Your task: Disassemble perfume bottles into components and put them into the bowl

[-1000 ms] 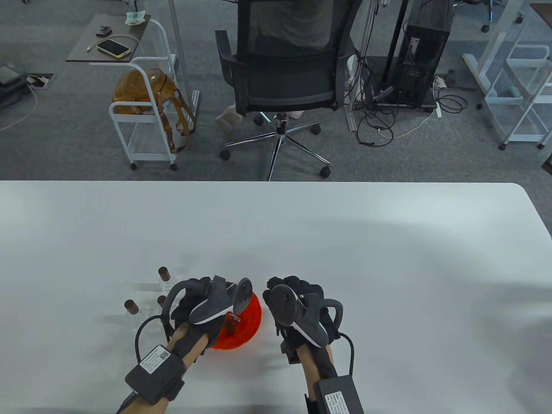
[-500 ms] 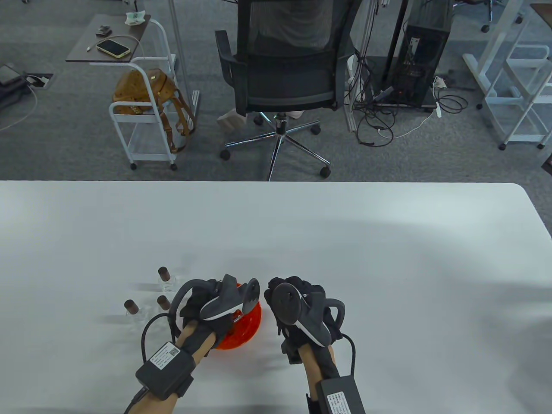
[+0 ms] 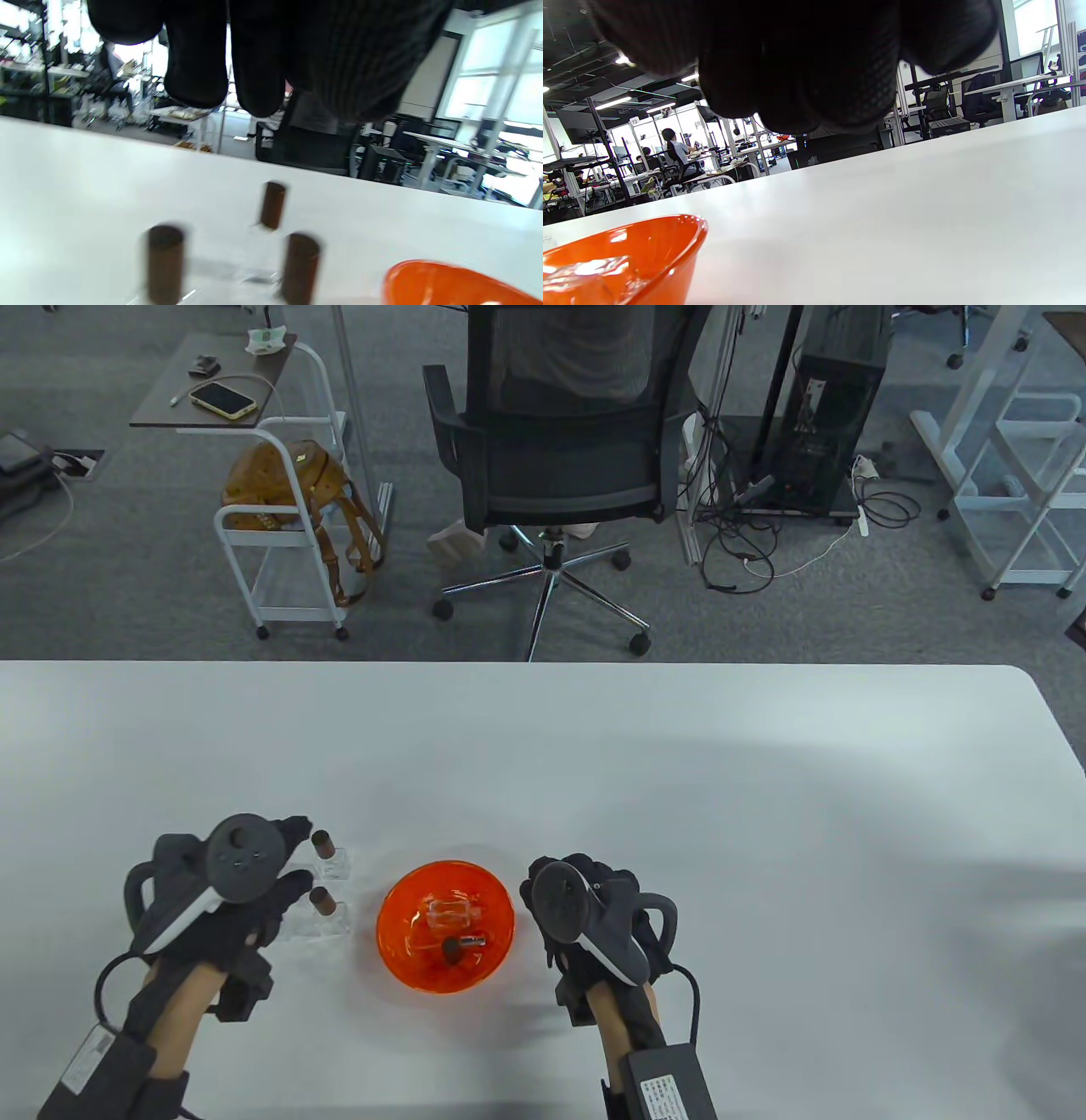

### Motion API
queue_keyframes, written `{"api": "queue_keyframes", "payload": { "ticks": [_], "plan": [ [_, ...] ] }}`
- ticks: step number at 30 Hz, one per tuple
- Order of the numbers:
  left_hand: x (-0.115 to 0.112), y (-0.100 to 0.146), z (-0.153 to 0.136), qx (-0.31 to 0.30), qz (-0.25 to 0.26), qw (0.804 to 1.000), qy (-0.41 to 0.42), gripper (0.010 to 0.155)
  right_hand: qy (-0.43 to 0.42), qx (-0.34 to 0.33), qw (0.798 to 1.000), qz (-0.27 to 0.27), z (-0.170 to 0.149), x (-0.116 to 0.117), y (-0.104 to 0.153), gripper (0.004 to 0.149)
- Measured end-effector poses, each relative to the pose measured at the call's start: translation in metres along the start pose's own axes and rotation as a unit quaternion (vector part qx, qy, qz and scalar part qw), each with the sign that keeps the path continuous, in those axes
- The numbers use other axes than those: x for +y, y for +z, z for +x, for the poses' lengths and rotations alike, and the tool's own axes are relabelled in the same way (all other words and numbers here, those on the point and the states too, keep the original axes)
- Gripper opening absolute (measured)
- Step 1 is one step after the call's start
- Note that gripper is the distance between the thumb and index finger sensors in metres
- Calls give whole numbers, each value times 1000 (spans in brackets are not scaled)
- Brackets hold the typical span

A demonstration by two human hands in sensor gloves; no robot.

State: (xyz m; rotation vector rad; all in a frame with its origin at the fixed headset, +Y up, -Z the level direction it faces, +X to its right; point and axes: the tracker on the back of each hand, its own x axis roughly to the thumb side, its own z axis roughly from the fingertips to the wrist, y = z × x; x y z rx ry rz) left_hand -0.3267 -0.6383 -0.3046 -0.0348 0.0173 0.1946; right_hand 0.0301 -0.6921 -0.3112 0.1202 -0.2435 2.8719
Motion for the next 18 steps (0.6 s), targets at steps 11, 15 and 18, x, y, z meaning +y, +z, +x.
{"api": "queue_keyframes", "payload": {
  "ticks": [11, 15, 18],
  "plan": [
    [-90, -14, -86, 64, -134, 983, 110, 75, -5, 11, 1000, 21, -3, 4, 1, 49],
    [-105, -19, -88, 59, -133, 984, 105, 69, -8, 13, 1000, 22, -4, 4, 1, 49],
    [-105, -19, -89, 55, -108, 987, 109, 57, -8, 14, 1000, 24, -5, 5, 1, 49]
  ]
}}
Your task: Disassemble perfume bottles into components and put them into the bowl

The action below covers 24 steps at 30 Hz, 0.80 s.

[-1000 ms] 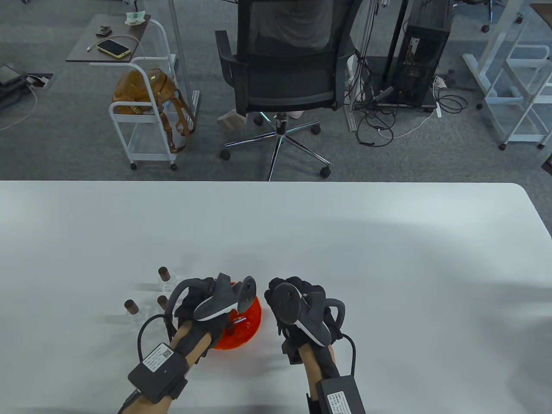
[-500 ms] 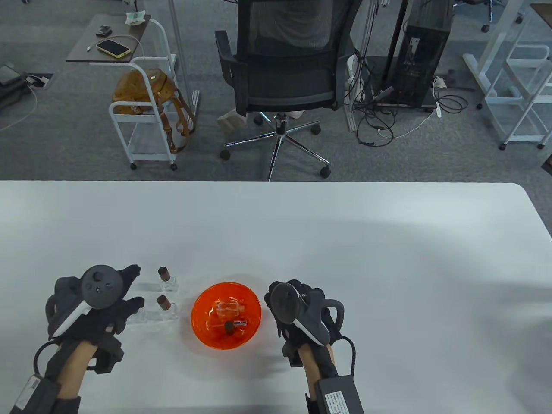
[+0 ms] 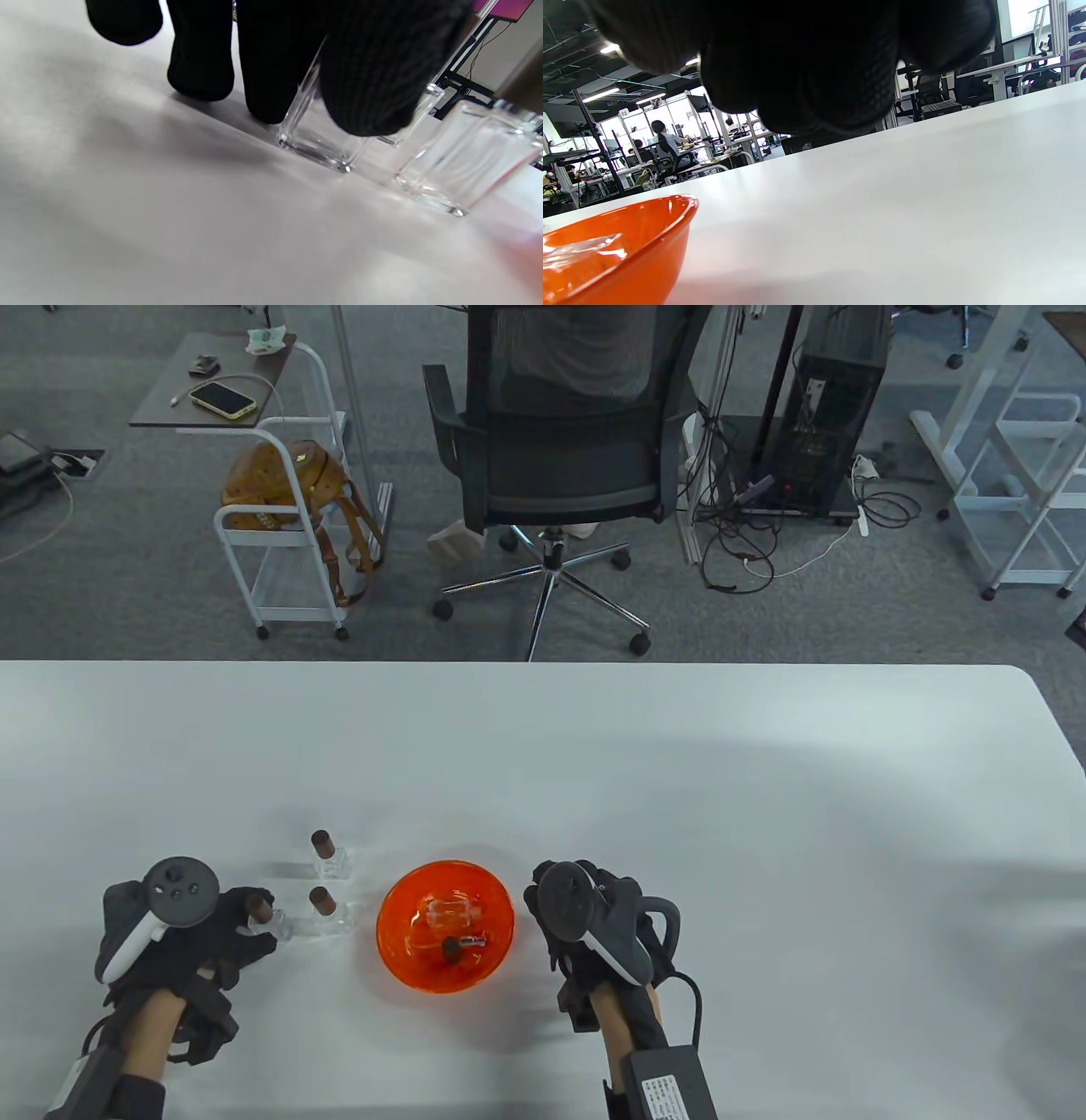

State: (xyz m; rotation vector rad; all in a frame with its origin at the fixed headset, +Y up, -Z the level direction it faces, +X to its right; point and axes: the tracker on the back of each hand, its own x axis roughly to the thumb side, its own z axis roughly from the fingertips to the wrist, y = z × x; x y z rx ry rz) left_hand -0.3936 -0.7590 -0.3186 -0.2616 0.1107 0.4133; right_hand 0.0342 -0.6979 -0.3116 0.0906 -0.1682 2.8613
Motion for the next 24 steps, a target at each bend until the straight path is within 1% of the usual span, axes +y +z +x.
{"api": "queue_keyframes", "payload": {
  "ticks": [3, 6, 8, 10, 14, 15, 16, 18, 21, 24],
  "plan": [
    [6, 4, 0, -10, 5, 1000, 9, 55, -2, 0, 1000, -1, -1, -1, 0, 49],
    [26, 13, 10, -40, 42, 997, 49, 55, -6, 0, 1000, -1, -1, -1, 0, 49],
    [45, 22, 23, -72, 79, 992, 62, 56, -5, -1, 1000, 1, -1, 0, -1, 49],
    [61, 31, 42, -106, 97, 987, 74, 56, -5, -5, 1000, 1, 0, 0, 0, 49],
    [77, 45, 86, -172, 124, 975, 63, 55, -8, -9, 1000, 0, 3, -1, 0, 49],
    [78, 48, 94, -183, 127, 973, 58, 55, -8, -9, 1000, 1, 3, 0, 0, 49],
    [77, 52, 109, -201, 132, 969, 52, 55, -6, -11, 1000, 1, 4, 0, 0, 49],
    [70, 55, 128, -224, 132, 964, 51, 55, -6, -13, 1000, 1, 5, 0, 1, 49],
    [49, 57, 149, -253, 116, 959, 50, 55, -12, -21, 1000, -2, 8, -2, 2, 49],
    [26, 55, 156, -267, 110, 956, 47, 54, -15, -35, 999, -7, 16, -4, 5, 49]
  ]
}}
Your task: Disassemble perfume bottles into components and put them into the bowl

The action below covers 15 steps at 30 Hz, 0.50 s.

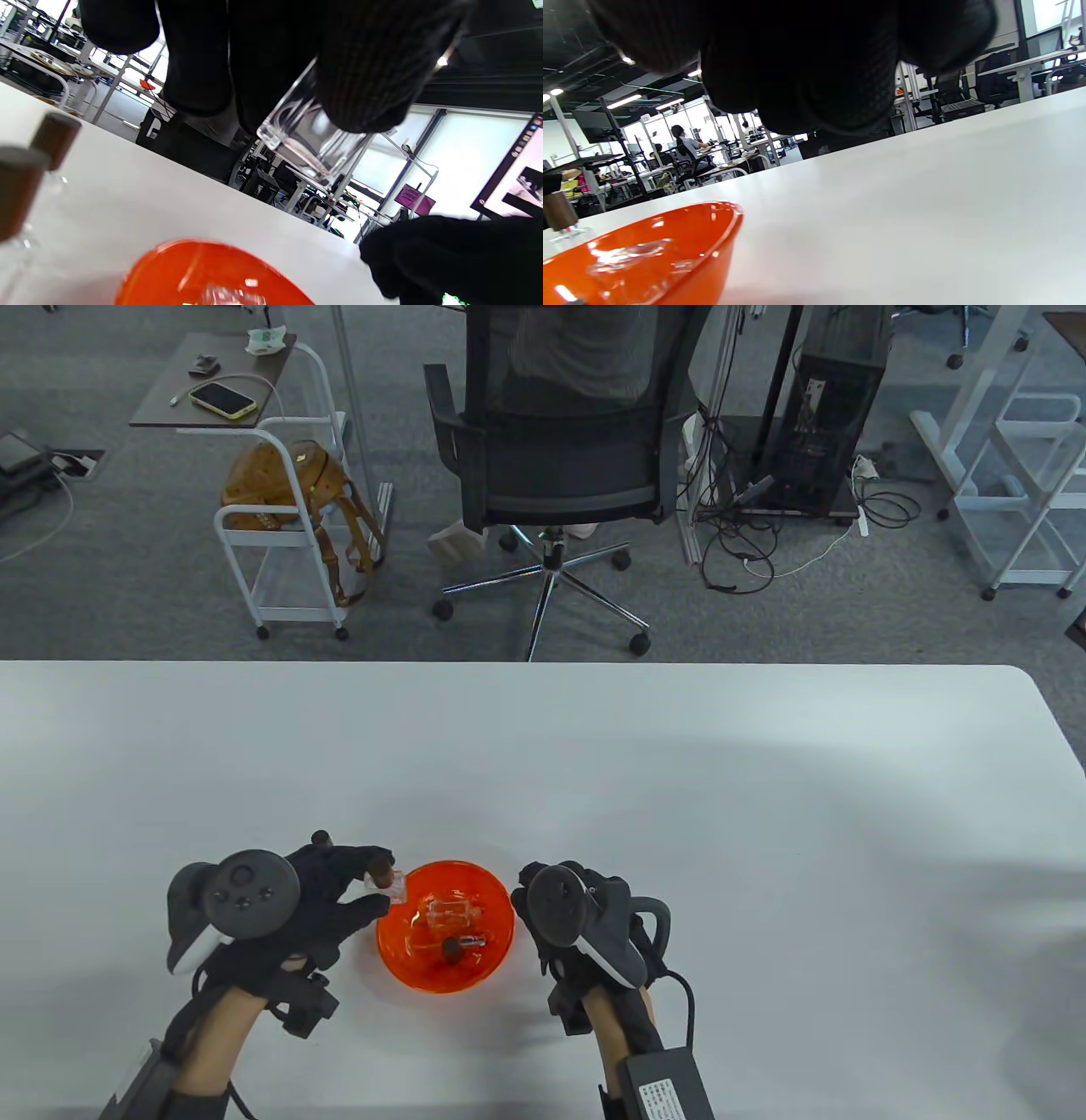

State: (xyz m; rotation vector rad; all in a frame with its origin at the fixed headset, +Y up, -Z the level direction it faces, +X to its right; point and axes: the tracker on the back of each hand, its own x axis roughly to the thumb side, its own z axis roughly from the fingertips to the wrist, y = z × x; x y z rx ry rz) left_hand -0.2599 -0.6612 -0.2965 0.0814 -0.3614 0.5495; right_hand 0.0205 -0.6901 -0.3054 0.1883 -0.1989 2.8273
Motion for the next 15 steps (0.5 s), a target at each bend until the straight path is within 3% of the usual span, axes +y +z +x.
{"api": "queue_keyframes", "payload": {
  "ticks": [6, 12, 15],
  "plan": [
    [-34, 5, 1, -4, -35, 999, -39, 54, -30, -49, 998, -30, 27, -9, 9, 50],
    [-41, 5, 6, -6, -45, 997, -59, 54, -95, -127, 987, -30, 59, -18, 23, 60],
    [-42, 6, 7, -6, -49, 997, -64, 54, -78, -144, 986, -28, 72, -13, 27, 63]
  ]
}}
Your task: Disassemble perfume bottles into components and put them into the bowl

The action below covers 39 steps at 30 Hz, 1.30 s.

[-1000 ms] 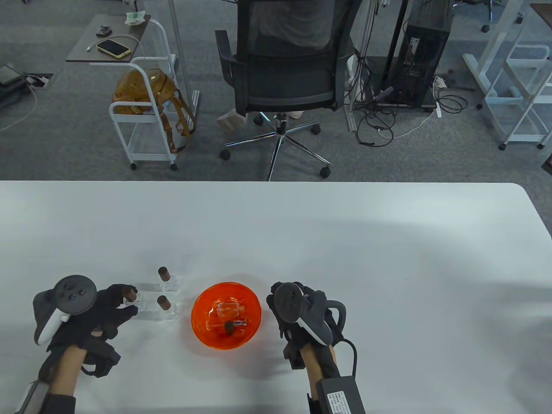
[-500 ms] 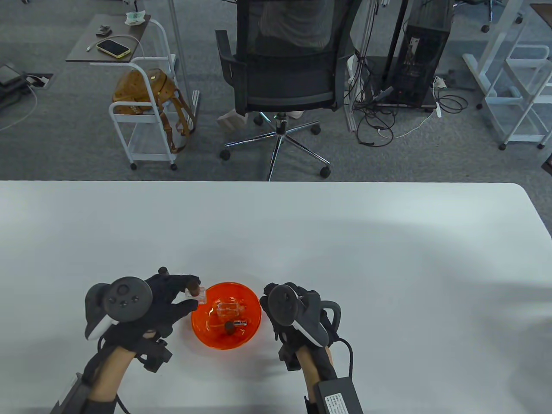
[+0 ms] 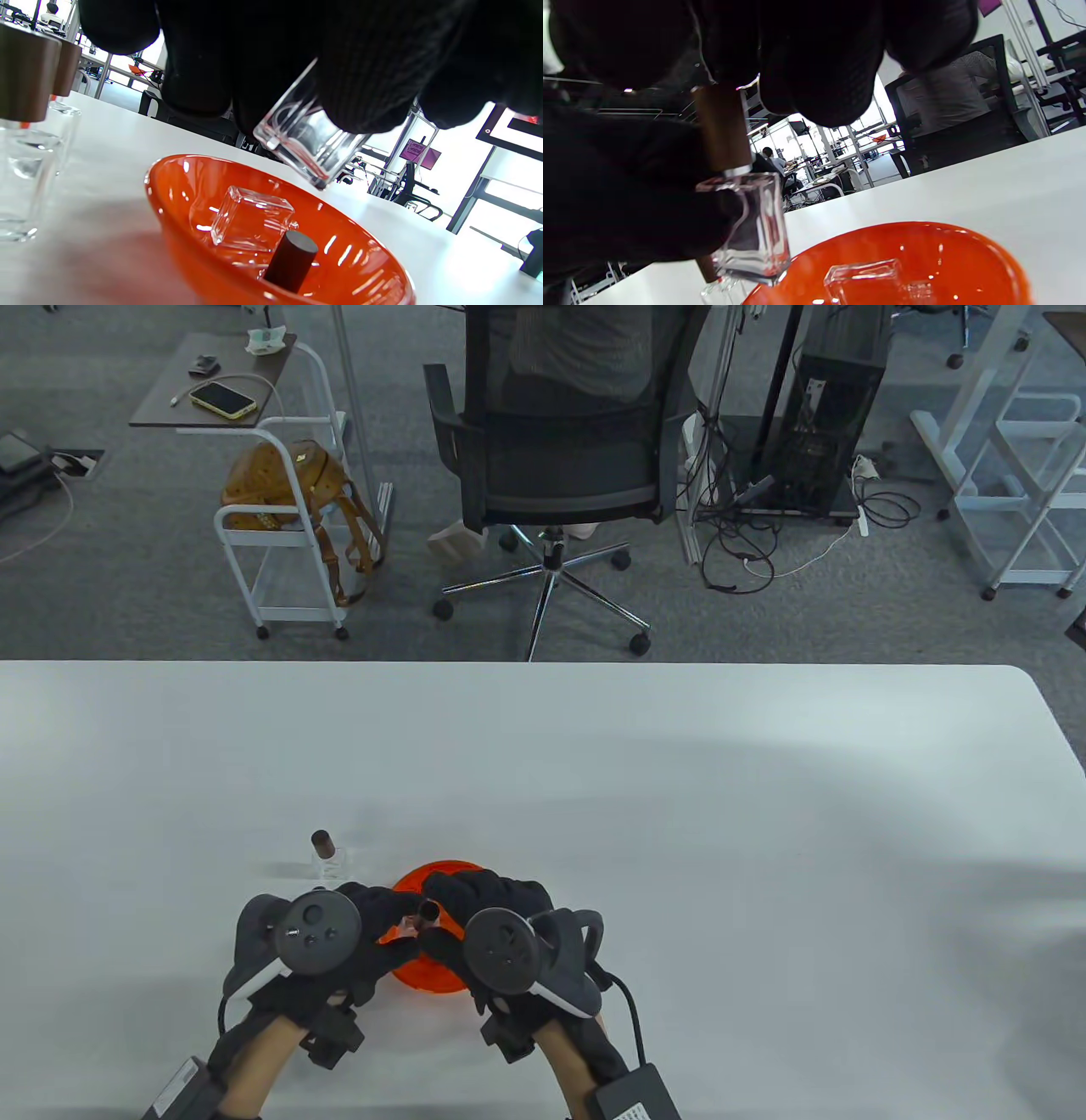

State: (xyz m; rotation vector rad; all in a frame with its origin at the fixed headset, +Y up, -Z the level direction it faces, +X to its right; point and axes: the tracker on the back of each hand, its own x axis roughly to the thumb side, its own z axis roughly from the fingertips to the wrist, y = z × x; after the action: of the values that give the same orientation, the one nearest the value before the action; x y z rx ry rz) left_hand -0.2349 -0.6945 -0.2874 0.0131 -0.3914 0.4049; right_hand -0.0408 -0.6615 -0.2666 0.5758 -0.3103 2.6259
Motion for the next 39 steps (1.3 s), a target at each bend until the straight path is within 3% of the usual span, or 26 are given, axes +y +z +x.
{"api": "queue_keyframes", "payload": {
  "ticks": [4, 7, 12, 15, 18, 22, 30, 34, 39],
  "plan": [
    [-2, 1, 2, -3, -7, 1000, -9, 54, 34, 1, 999, -25, 7, 6, -1, 51],
    [-1, 1, 1, -2, -4, 1000, -9, 54, 5, 11, 1000, -21, 4, 5, -2, 51],
    [4, 3, -3, 24, 10, 999, -22, 54, -45, 37, 995, -80, -8, -11, 0, 51],
    [8, 5, -11, 47, 19, 999, -14, 54, -4, 52, 997, -59, -18, -2, -2, 50],
    [11, 7, -15, 56, 24, 998, -1, 54, 109, 54, 992, 18, -19, 18, -5, 50],
    [12, 8, -18, 60, 25, 998, 15, 54, 214, 48, 971, 99, -15, 51, -8, 50],
    [10, 7, -18, 55, 17, 998, 19, 55, 256, 65, 955, 133, -14, 72, -12, 50],
    [8, 7, -16, 52, 9, 998, 19, 55, 239, 71, 960, 129, -16, 66, -12, 51],
    [6, 7, -14, 47, 6, 999, 11, 54, 168, 89, 979, 70, -22, 36, -11, 50]
  ]
}}
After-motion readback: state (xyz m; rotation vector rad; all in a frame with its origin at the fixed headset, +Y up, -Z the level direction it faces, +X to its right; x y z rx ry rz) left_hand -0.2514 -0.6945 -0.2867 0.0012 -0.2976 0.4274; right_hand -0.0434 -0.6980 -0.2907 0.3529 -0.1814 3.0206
